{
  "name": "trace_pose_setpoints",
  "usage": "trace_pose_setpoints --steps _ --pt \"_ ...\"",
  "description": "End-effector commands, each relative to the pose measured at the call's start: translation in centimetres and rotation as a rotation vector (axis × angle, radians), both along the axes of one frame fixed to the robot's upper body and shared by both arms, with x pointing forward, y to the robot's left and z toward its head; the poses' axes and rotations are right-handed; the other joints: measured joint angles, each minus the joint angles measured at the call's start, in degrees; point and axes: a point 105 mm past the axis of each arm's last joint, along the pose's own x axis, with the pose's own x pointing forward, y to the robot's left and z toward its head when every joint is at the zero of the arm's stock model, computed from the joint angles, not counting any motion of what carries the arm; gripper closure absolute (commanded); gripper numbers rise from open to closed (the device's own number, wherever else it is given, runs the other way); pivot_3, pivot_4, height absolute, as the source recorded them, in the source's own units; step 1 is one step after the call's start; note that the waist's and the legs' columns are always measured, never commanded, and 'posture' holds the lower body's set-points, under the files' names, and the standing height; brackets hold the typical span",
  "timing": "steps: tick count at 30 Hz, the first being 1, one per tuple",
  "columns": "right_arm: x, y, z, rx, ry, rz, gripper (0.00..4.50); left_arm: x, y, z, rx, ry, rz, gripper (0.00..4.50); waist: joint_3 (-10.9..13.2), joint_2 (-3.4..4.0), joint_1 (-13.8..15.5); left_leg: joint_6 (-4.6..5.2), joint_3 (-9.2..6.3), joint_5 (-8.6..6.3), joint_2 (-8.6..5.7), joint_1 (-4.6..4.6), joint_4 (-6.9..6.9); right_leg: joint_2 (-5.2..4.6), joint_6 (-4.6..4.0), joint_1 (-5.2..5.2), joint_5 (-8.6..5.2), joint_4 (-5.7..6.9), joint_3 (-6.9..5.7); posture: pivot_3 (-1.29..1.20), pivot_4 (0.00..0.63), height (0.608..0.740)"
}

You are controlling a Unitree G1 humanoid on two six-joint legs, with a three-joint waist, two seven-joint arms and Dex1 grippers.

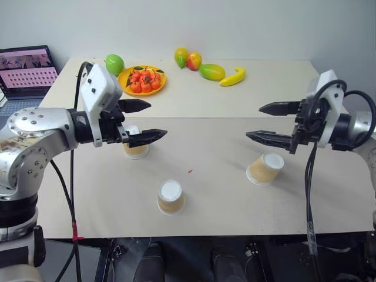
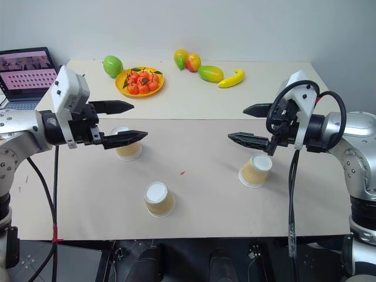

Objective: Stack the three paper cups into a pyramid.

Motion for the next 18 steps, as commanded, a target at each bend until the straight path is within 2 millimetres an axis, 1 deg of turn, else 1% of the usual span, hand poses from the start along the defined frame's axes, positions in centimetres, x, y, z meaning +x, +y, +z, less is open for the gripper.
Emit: trace_pose_setpoints --steps 1,3,6,8,13,15,18 --pt "-0.3 -0.2 0.7 -0.014 -0.043 0.012 0.00 -0.4 -0.3 1.2 -0.044 -0.049 -0.022 0.04 0.00 0.00 0.03 0.00 0.00 0.00 0.00 0.00 0.00 0.00 0.00 0.00 0.00 0.00 0.00 0.00 0.150 0.732" --pt "-0.4 0.0 0.3 -0.004 -0.015 0.032 0.00 -0.5 -0.3 2.1 -0.124 -0.093 -0.037 0.04 0.00 0.00 0.06 0.00 0.00 0.00 0.00 0.03 0.02 0.00 0.00 0.03 0.00 0.02 0.00 0.00 0.150 0.732" --pt "-0.7 0.2 0.2 0.005 0.007 0.059 0.00 -1.1 -0.3 2.2 -0.174 -0.088 -0.069 0.04 0.00 0.00 0.07 0.00 0.00 0.00 0.00 0.01 0.07 0.00 0.00 0.03 0.00 0.05 0.00 0.00 0.150 0.732" --pt "-1.0 0.2 0.3 0.013 0.019 0.078 0.00 -1.9 -0.5 1.6 -0.155 -0.069 -0.106 0.04 0.00 0.00 -0.10 0.01 0.00 0.00 0.00 0.02 0.07 0.00 0.00 0.03 0.00 0.04 0.01 0.00 0.150 0.732" --pt "-2.6 0.4 0.4 0.014 0.052 0.180 0.00 -3.9 -0.6 -0.1 -0.091 0.000 -0.195 0.04 0.00 0.00 -0.09 0.01 0.01 -0.01 0.00 0.02 0.09 0.00 0.00 0.03 0.00 0.09 0.03 0.00 0.150 0.732" --pt "-3.3 0.7 0.9 0.031 0.053 0.229 0.00 -4.6 -0.4 -1.1 -0.046 0.032 -0.217 0.04 0.00 0.00 -0.09 0.01 0.01 -0.01 0.00 0.03 0.12 0.00 -0.01 0.03 0.00 0.15 0.04 0.00 0.150 0.732" --pt "-3.9 1.0 1.7 0.066 0.053 0.273 0.00 -5.0 -0.1 -2.4 0.011 0.054 -0.229 0.04 0.00 0.00 -0.15 0.01 0.05 -0.01 0.00 0.10 0.13 0.00 -0.06 0.03 -0.04 0.26 0.08 0.00 0.150 0.732"
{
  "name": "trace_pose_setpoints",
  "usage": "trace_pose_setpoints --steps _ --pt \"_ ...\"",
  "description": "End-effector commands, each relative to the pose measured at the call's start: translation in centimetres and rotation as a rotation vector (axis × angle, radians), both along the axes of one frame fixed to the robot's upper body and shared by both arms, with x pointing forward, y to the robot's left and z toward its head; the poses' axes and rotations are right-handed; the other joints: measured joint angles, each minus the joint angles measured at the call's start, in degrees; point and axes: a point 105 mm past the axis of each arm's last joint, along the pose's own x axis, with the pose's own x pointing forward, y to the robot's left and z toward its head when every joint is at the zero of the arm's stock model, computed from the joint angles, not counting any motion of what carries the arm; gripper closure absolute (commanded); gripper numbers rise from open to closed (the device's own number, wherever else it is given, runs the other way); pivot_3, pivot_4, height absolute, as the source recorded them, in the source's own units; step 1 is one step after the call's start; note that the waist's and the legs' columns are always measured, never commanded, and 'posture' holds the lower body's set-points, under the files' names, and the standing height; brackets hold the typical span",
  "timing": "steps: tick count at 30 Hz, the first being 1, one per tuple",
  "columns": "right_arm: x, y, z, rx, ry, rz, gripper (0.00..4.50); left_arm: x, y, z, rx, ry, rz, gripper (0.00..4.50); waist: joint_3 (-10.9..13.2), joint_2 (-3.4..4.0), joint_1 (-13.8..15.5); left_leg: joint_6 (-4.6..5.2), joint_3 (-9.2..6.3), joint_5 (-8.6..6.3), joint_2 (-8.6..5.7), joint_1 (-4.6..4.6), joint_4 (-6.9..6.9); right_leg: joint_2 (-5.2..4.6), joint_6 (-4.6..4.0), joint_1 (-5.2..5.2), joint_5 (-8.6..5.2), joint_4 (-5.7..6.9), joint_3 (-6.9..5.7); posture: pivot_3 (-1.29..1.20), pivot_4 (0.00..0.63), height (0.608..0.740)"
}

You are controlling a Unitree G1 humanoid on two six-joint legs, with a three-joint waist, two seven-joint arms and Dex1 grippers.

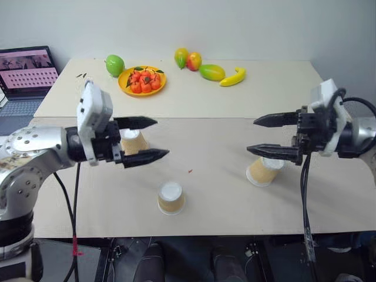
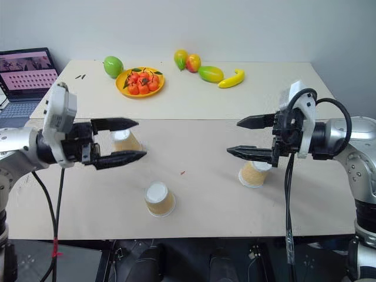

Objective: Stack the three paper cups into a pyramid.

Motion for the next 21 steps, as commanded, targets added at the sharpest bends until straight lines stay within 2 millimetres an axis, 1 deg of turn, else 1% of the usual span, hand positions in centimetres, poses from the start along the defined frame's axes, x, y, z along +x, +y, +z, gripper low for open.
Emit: trace_pose_setpoints --steps 1,3,5,10,15,21 --pt "-1.3 0.4 2.4 0.051 -0.047 0.061 0.00 -0.7 0.1 0.0 0.034 -0.061 -0.024 0.04 0.00 0.00 0.06 0.00 0.00 0.00 0.00 0.02 0.00 0.00 -0.01 0.00 -0.01 0.02 0.00 0.00 0.150 0.732" --pt "-1.8 1.0 3.2 0.102 -0.047 0.097 0.00 -0.2 0.3 -1.3 0.018 -0.041 0.004 0.04 0.00 0.00 0.09 0.00 0.00 0.00 0.00 0.04 0.05 0.00 -0.03 0.00 -0.03 0.12 0.02 0.00 0.150 0.732" --pt "-2.0 1.3 3.8 0.127 -0.043 0.117 0.00 0.1 0.3 -2.0 -0.019 -0.027 0.025 0.04 0.00 0.00 0.10 0.00 0.02 0.00 0.00 0.09 0.09 0.01 -0.04 0.01 -0.03 0.18 0.04 0.00 0.150 0.732" --pt "-1.9 1.3 3.8 0.118 -0.031 0.102 0.00 0.6 -0.4 -2.4 -0.051 -0.054 0.017 0.04 0.02 -0.05 0.57 0.01 0.00 -0.01 0.02 0.05 0.24 0.04 -0.03 0.05 -0.03 0.20 0.05 0.00 0.150 0.732" --pt "-1.7 1.4 3.9 0.108 -0.031 0.094 0.00 0.7 -1.2 -3.0 -0.076 -0.061 -0.030 0.04 0.02 -0.05 1.12 0.02 0.00 -0.02 0.02 0.05 0.29 0.05 -0.03 0.05 -0.02 0.23 0.05 0.00 0.150 0.732" --pt "-1.7 1.1 4.0 0.095 -0.039 0.076 0.00 0.6 -1.2 -4.7 -0.062 -0.049 -0.059 0.04 0.02 -0.05 1.19 0.03 0.01 -0.02 0.02 0.05 0.28 0.06 -0.03 0.04 -0.02 0.23 0.06 0.00 0.150 0.732"
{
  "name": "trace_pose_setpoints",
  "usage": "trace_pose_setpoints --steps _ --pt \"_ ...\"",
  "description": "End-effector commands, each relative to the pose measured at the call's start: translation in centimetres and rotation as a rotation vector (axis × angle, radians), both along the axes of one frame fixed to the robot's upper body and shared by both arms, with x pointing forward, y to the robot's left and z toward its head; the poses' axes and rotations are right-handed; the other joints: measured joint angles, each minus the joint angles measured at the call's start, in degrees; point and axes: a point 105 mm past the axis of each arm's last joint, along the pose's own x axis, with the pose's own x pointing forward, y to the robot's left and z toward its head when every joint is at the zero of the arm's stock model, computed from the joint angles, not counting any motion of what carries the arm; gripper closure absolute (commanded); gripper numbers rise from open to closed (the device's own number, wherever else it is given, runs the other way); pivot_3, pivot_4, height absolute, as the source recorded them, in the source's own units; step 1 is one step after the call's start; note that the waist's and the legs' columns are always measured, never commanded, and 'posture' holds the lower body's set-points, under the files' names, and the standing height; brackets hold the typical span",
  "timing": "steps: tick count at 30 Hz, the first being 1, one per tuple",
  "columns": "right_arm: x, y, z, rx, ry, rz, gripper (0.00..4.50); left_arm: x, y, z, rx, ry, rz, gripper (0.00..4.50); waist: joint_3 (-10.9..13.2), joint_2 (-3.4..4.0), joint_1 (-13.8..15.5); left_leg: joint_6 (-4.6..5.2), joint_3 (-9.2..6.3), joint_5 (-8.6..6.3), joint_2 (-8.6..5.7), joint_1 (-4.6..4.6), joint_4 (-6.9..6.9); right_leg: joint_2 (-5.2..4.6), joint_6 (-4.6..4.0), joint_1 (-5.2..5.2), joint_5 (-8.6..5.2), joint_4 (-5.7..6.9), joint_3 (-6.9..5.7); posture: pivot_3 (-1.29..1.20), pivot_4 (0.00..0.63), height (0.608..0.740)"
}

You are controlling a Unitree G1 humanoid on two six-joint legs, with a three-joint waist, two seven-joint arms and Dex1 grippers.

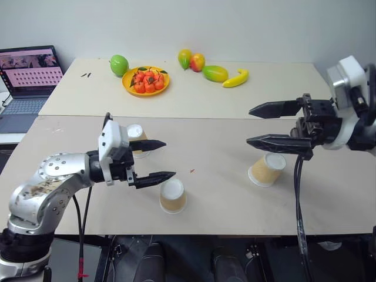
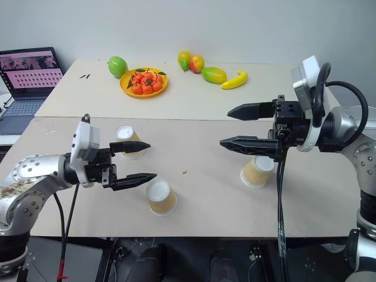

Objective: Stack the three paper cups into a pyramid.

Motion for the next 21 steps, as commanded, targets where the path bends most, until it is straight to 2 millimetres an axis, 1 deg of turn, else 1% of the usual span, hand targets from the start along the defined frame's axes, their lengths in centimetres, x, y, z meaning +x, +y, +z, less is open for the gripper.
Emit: trace_pose_setpoints --steps 1,6,10,15,21 --pt "-0.4 -0.4 1.2 -0.008 -0.056 -0.020 0.00 -0.5 0.0 -0.5 0.011 -0.020 -0.035 0.04 0.00 0.00 -0.04 0.00 0.00 0.00 0.00 0.00 0.00 0.00 0.00 0.00 0.00 0.00 0.00 0.00 0.150 0.732" --pt "-0.5 -0.7 1.2 -0.017 -0.055 -0.037 0.00 -1.1 -0.4 -1.0 0.017 -0.026 -0.094 0.04 0.00 0.00 0.13 0.00 0.01 0.00 0.00 0.00 0.01 0.00 0.00 0.00 0.00 0.00 0.01 0.00 0.150 0.732" --pt "-0.3 -1.1 1.3 -0.030 -0.063 -0.056 0.00 -2.0 -1.1 -2.5 0.064 -0.031 -0.174 0.04 0.00 0.00 0.21 0.00 0.01 0.00 0.00 0.00 0.02 0.00 0.00 0.01 0.00 -0.01 0.01 0.00 0.150 0.732" --pt "-0.6 -1.2 1.6 -0.037 -0.064 -0.056 0.00 -2.6 -1.7 -3.7 0.083 -0.036 -0.224 0.04 0.00 0.00 0.22 0.01 0.02 -0.01 0.01 0.00 0.01 0.00 0.00 -0.01 0.00 0.00 0.01 0.00 0.150 0.732" --pt "-0.6 -1.6 1.6 -0.044 -0.064 -0.082 0.00 -2.4 -1.9 -4.4 0.087 -0.046 -0.220 0.04 0.00 0.00 0.23 0.01 0.02 -0.01 0.01 0.01 0.02 0.00 0.00 0.00 0.00 0.01 0.02 0.00 0.150 0.732"
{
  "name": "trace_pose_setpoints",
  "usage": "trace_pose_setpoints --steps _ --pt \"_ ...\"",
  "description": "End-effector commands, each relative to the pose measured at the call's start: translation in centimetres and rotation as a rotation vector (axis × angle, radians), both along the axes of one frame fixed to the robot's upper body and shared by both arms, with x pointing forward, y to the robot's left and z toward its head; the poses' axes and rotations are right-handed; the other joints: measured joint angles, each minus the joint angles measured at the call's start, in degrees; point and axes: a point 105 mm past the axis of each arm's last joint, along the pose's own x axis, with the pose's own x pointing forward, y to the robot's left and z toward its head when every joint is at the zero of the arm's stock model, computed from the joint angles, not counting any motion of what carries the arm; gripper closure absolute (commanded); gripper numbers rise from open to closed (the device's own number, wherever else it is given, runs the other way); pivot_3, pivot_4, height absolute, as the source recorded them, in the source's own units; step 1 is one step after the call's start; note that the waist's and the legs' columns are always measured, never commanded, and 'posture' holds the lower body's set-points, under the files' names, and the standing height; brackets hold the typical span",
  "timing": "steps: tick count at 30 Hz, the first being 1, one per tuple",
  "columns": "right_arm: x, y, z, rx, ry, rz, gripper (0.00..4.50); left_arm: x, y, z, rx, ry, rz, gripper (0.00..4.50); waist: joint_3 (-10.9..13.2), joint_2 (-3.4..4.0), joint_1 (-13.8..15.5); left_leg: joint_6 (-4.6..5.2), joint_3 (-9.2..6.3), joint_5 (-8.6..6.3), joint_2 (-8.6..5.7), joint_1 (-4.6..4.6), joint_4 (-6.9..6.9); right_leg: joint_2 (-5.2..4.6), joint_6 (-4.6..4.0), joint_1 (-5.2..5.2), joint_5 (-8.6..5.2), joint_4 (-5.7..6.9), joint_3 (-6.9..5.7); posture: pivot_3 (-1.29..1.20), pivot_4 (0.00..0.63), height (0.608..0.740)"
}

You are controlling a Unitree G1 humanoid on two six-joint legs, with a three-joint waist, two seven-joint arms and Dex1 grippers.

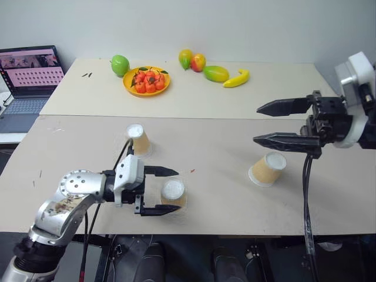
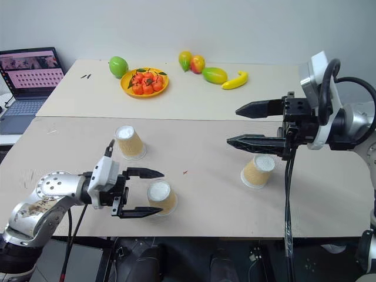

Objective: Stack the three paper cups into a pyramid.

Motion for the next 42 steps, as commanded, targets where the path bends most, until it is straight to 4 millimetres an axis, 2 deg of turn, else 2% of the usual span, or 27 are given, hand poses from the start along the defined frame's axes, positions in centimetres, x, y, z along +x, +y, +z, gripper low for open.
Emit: trace_pose_setpoints --steps 1,25,29,31,32,36,39,42 --pt "-0.5 -0.5 1.1 0.008 -0.050 -0.020 0.00 0.0 0.0 0.0 0.007 -0.043 -0.011 0.04 0.00 0.00 0.00 0.00 0.00 0.00 0.00 0.00 0.00 0.00 0.00 0.00 0.00 0.00 0.00 0.00 0.150 0.732" --pt "-0.6 -0.8 1.5 -0.002 -0.062 -0.054 0.00 1.5 -0.5 -2.5 0.013 0.016 0.076 0.04 0.00 0.00 0.00 0.00 0.00 0.00 0.00 0.00 0.01 0.00 0.01 0.00 0.00 0.00 0.00 0.00 0.150 0.732" --pt "-0.6 -0.8 1.6 -0.002 -0.066 -0.060 0.00 1.7 -0.7 -2.6 0.007 0.009 0.077 1.00 0.00 0.00 -0.01 0.00 0.00 0.00 0.00 0.00 0.01 0.00 0.01 0.00 0.00 0.00 0.00 0.00 0.150 0.732" --pt "-0.6 -0.8 1.6 -0.002 -0.066 -0.062 0.00 1.8 -0.6 -2.6 0.008 0.008 0.080 1.79 0.00 0.00 0.00 0.00 0.00 0.00 0.00 0.00 0.01 0.00 0.01 0.00 0.00 0.00 0.00 0.00 0.150 0.732" --pt "-0.6 -0.8 1.5 -0.003 -0.066 -0.065 0.00 1.9 -0.6 -2.5 0.005 0.005 0.085 2.00 0.00 0.01 0.00 0.00 0.00 0.00 0.00 0.00 0.01 0.00 0.00 0.00 0.00 0.00 0.01 0.00 0.150 0.732" --pt "-0.6 -0.9 1.5 -0.003 -0.069 -0.075 0.00 2.9 -0.7 -1.6 -0.020 -0.007 0.110 2.00 0.00 0.01 0.01 0.00 -0.01 0.00 0.00 0.00 0.01 0.00 0.01 0.00 0.00 0.01 0.00 0.00 0.150 0.732" --pt "-0.6 -0.9 1.5 -0.001 -0.071 -0.079 0.00 4.8 -1.3 0.0 -0.057 -0.042 0.143 2.00 0.00 0.00 0.23 0.00 -0.01 0.00 -0.01 0.00 0.04 0.00 0.01 0.02 0.00 0.02 0.00 0.00 0.150 0.732" --pt "-0.6 -0.7 1.4 0.006 -0.077 -0.086 0.00 6.3 -3.5 1.2 -0.098 -0.062 0.107 2.00 0.00 0.00 0.50 0.00 -0.04 0.00 -0.03 -0.03 0.10 0.01 0.03 0.06 0.00 0.02 0.00 0.00 0.150 0.732"
